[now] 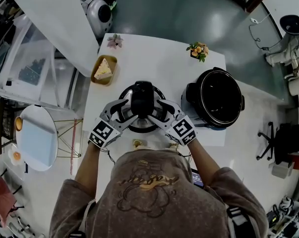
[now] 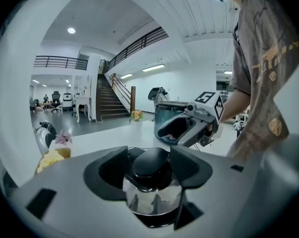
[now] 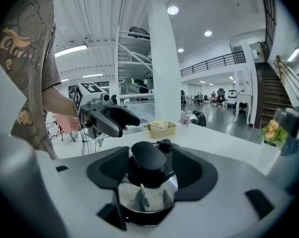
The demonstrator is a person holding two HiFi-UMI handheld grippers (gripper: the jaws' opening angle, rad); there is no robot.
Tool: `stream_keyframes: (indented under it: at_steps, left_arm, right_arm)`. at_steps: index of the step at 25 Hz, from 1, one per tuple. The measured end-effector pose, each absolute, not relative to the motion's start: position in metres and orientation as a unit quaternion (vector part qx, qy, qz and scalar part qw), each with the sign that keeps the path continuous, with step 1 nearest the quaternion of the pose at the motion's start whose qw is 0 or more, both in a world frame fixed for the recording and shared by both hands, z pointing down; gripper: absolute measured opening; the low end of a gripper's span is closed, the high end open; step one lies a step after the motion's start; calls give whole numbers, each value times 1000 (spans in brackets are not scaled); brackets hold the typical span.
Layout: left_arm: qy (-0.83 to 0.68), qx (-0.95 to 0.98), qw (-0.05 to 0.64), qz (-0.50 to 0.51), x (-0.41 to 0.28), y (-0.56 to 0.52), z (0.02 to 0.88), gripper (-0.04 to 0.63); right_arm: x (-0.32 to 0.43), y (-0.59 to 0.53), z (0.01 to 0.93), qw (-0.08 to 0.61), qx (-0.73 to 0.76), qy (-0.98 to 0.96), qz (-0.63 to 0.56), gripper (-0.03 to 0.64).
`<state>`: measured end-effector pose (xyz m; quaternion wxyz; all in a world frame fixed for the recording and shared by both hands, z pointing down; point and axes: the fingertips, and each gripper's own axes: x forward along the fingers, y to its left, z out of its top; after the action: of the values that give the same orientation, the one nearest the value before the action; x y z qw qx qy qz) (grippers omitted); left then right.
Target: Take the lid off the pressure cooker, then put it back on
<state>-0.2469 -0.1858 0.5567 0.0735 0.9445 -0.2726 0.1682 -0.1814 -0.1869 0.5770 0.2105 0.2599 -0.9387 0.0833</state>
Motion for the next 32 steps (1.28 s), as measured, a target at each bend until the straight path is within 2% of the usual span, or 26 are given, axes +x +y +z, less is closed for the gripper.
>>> stream_keyframes:
  at_steps: [9, 20, 32]
  left_arm:
    - [-238, 944, 84, 212, -235, -194, 599, 264]
    - [-181, 952, 98, 225, -223, -197, 617, 278]
    - [-163, 954, 118, 221, -225, -198, 610, 268]
  right_arm:
    - [-194, -192, 613, 254, 229, -936, 79, 267]
    - [-203, -195, 623, 261, 200, -941, 86, 279]
    - [-207, -196, 614, 259, 199, -941, 90, 259]
